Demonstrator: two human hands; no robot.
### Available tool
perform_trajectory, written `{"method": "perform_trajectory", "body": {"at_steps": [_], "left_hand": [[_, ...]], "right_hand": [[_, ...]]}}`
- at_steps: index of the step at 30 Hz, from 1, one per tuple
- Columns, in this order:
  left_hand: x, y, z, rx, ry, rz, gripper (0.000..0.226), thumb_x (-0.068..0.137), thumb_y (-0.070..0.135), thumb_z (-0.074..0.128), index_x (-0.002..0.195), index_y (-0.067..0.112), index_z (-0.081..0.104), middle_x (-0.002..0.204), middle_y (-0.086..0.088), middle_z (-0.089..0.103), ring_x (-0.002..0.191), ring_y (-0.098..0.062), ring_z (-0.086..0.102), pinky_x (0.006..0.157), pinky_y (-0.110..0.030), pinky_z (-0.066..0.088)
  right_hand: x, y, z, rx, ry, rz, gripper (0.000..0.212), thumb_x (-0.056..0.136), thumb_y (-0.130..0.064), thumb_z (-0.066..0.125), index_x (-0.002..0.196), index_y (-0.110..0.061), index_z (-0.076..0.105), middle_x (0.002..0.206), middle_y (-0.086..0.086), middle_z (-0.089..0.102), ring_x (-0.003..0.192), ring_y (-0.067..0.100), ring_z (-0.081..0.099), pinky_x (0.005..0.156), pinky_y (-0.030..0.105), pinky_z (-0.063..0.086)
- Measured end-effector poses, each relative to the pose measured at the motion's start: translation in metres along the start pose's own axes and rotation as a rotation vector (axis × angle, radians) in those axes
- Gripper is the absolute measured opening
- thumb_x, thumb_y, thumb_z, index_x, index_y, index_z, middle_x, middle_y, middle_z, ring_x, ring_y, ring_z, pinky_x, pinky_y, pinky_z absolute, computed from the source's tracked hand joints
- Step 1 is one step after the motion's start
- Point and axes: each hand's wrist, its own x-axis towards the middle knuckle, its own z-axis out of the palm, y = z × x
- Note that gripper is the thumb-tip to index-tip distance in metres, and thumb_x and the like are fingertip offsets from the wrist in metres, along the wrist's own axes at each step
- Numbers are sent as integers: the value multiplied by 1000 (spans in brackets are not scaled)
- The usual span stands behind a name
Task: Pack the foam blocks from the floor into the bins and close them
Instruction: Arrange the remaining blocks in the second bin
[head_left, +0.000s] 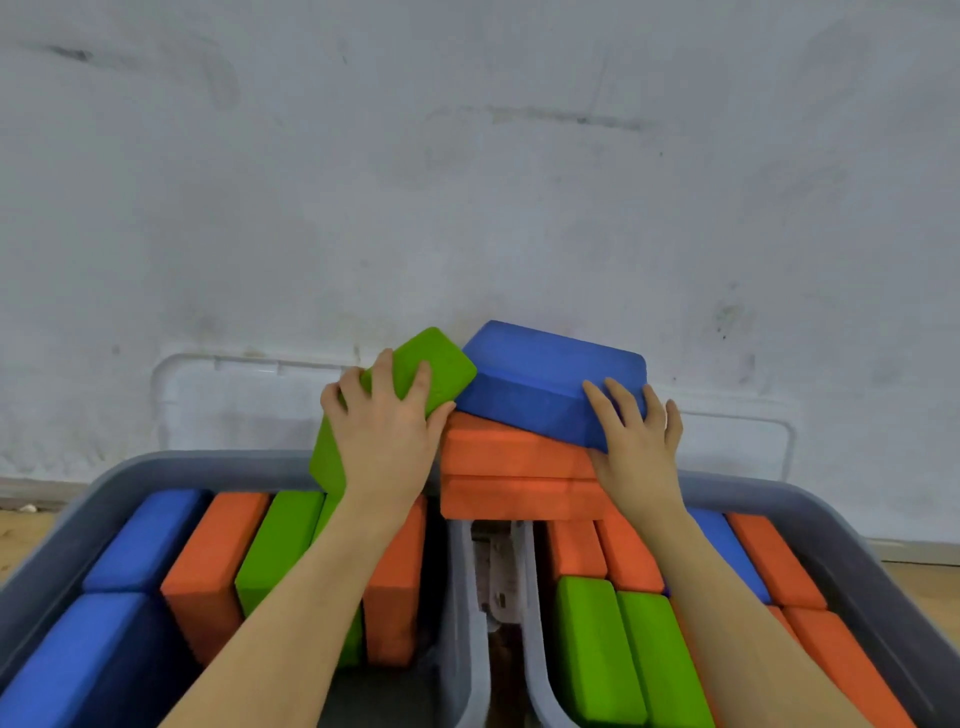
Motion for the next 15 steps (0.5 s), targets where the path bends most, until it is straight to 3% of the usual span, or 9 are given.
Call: {"method": "perform_trajectory", "body": {"at_steps": [4,7,11,15], "left_hand": [[-1,8,-9,49,-10,-62,46,79,53,54,109,20,67,118,-17,59,87,-39,54,78,-47,39],[-5,8,-19,94,25,-85,49,81,55,46,108,20,67,115,-17,60,84,-38,55,76,-46,41],[-15,3,-34,175,72,-78,46,81,54,50,108,20,67,114,-17,61,84,-38,55,74,-45,41],[-20,-14,-56,199,73,-119,46,82,53,49,108,21,66,114,-16,60,85,-37,53,73,-45,39]], "right_hand": [[-1,4,-9,98,100,-133,75,68,-22,72,136,-17,39,131,8,51,124,44,40,103,70,17],[5,2,-20,241,182,-232,62,73,-37,55,129,-15,41,124,12,54,116,41,49,104,69,21],[12,-14,-36,438,401,-352,46,75,-33,61,115,-14,49,118,17,52,100,38,54,94,50,41],[12,-40,-59,546,545,-476,35,78,-29,67,108,-15,57,123,15,45,101,38,53,86,46,42]]}}
